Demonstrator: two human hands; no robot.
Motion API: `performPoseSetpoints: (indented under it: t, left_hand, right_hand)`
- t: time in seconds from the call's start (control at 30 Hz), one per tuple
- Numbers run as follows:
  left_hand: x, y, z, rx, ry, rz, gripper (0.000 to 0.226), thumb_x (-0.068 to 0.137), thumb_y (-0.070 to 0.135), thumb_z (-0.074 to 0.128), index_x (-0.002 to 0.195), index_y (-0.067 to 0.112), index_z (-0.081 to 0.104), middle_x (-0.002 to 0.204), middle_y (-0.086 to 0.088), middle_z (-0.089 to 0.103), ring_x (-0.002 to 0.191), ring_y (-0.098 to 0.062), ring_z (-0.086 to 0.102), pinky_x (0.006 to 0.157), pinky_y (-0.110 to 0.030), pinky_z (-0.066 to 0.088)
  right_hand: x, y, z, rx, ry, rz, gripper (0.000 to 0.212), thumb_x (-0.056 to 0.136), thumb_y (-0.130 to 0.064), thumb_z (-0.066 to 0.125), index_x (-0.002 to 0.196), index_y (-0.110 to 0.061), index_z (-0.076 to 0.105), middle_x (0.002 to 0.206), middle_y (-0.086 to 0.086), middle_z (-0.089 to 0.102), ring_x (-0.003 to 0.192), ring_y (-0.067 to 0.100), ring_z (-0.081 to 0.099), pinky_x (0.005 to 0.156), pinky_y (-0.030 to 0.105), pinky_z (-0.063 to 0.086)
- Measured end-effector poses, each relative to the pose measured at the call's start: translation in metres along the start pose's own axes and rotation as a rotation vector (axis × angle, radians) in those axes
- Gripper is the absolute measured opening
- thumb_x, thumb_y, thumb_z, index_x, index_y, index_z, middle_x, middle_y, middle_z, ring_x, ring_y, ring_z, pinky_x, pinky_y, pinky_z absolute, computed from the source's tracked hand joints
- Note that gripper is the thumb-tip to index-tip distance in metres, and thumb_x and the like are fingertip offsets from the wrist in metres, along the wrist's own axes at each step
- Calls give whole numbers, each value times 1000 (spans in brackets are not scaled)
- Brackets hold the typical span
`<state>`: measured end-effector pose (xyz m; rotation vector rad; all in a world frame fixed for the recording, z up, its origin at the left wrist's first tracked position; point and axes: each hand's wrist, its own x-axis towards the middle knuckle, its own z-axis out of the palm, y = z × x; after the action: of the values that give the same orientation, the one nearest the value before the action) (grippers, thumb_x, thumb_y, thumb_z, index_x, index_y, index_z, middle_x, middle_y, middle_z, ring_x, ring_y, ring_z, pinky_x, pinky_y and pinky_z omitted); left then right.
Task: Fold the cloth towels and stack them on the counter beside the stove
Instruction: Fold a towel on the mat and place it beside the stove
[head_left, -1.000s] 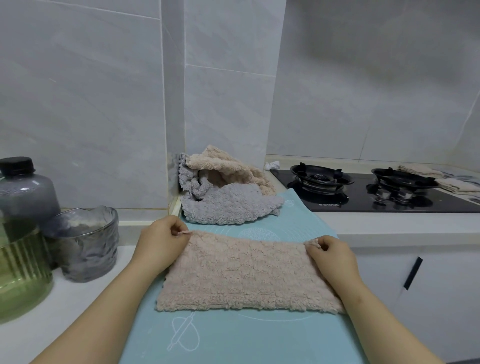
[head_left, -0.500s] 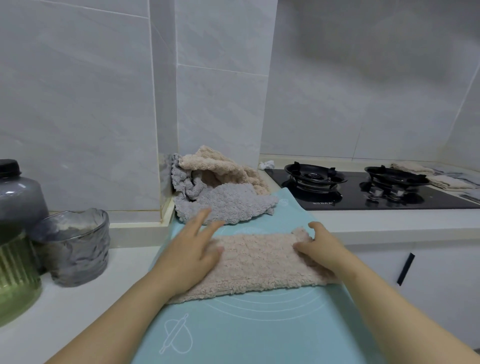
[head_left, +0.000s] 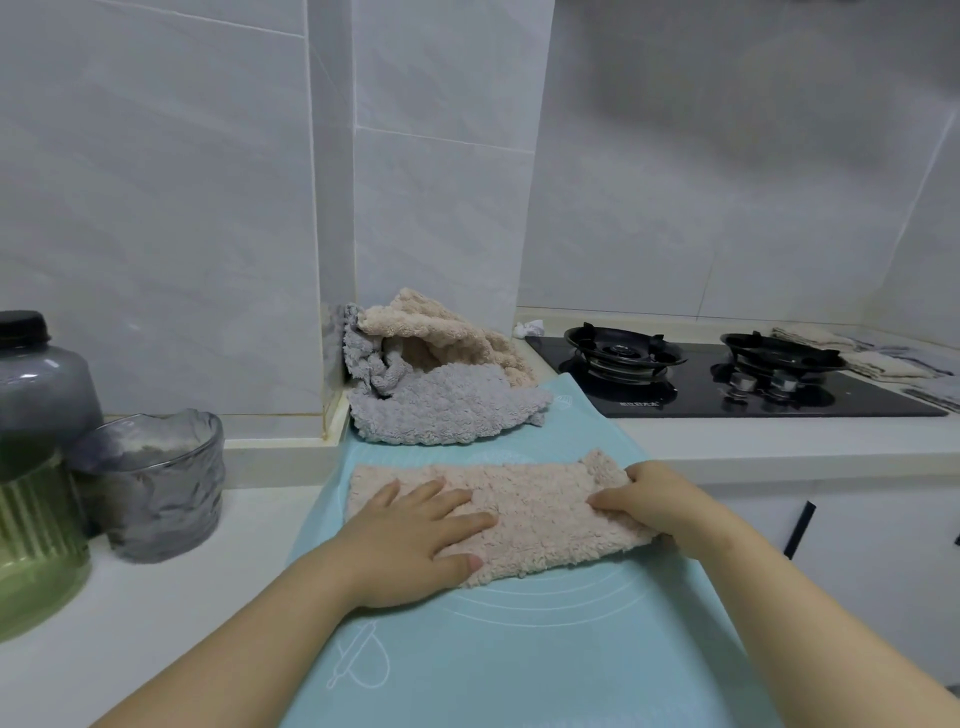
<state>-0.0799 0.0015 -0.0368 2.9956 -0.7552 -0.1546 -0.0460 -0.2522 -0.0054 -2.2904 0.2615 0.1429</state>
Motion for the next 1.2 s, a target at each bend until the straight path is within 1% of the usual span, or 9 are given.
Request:
performPoseSetpoints:
  t: [0.27, 0.37, 0.43, 0.5, 0.57, 0.7, 0.83, 1.03, 1.2]
  left_hand:
    - [-1, -1, 2, -94, 63, 97, 48, 95, 58, 24, 142, 52, 14, 157, 18, 6, 145, -7, -2, 118, -42, -1]
    - [0, -13, -9, -645, 441, -51, 42, 96, 51, 31, 138, 46, 32, 143, 10, 42, 127, -13, 44, 105, -35, 34]
    - [2, -22, -18, -1192, 636, -247, 33, 99, 43, 34, 130, 35, 40, 123, -3, 58, 89, -17, 61, 69, -27, 49]
    - [2, -30, -23, -1618, 586, -359, 40, 97, 47, 34, 130, 25, 37, 103, -14, 63, 64, -21, 62, 44, -23, 47]
    - [-2, -35, -19, -1797, 451, -384, 57, 92, 60, 33, 134, 23, 36, 105, -20, 63, 62, -24, 67, 44, -24, 51]
    - [-5, -42, -13, -1524, 523, -344, 50, 89, 53, 49, 136, 38, 41, 138, 5, 47, 117, -15, 53, 100, -33, 41]
    - [-7, -41, -12, -1127, 617, -359, 44, 85, 13, 64, 123, 33, 56, 132, 6, 53, 99, -8, 56, 85, -23, 43]
    - [-2, -46, -8, -772, 583, -365, 41, 86, 11, 62, 124, 26, 57, 129, 8, 56, 103, -8, 54, 75, -10, 35]
    - [-9, -42, -9, -469, 703, -385, 50, 84, 11, 51, 132, 26, 49, 152, 1, 25, 134, -20, 31, 105, -29, 30]
  right_hand:
    - [-10, -29, -3, 199, 12, -34, 15, 86, -11, 57, 84, -10, 42, 60, 3, 31, 41, 12, 23, 38, 16, 17]
    - [-23, -54, 3, 299, -12, -118, 9, 87, -9, 54, 89, -10, 45, 61, 3, 33, 43, 12, 25, 40, 18, 21]
    - [-33, -74, 15, 343, -58, -178, 9, 88, -10, 54, 95, -5, 53, 67, 7, 45, 49, 15, 38, 44, 22, 30]
    - [-44, -92, 29, 336, -124, -235, 17, 88, -13, 56, 102, -4, 59, 76, 10, 53, 57, 18, 48, 51, 25, 39]
    - [-54, -106, 42, 297, -255, -299, 21, 90, -25, 58, 98, -6, 62, 72, 8, 54, 58, 18, 47, 56, 28, 39]
    - [-59, -111, 57, 291, -345, -314, 39, 90, -50, 51, 96, -14, 64, 68, -2, 66, 53, 12, 50, 53, 23, 35]
    - [-52, -98, 64, 241, -142, -370, 19, 93, -35, 54, 90, -19, 63, 73, -2, 64, 57, 11, 50, 51, 21, 36]
    - [-40, -77, 85, -174, -62, -419, 14, 82, -35, 65, 93, -26, 63, 83, -8, 62, 81, 13, 59, 75, 28, 48]
    - [-42, -70, 92, -350, 95, -466, 26, 83, -35, 61, 107, -26, 63, 105, -6, 61, 105, 17, 53, 89, 31, 44]
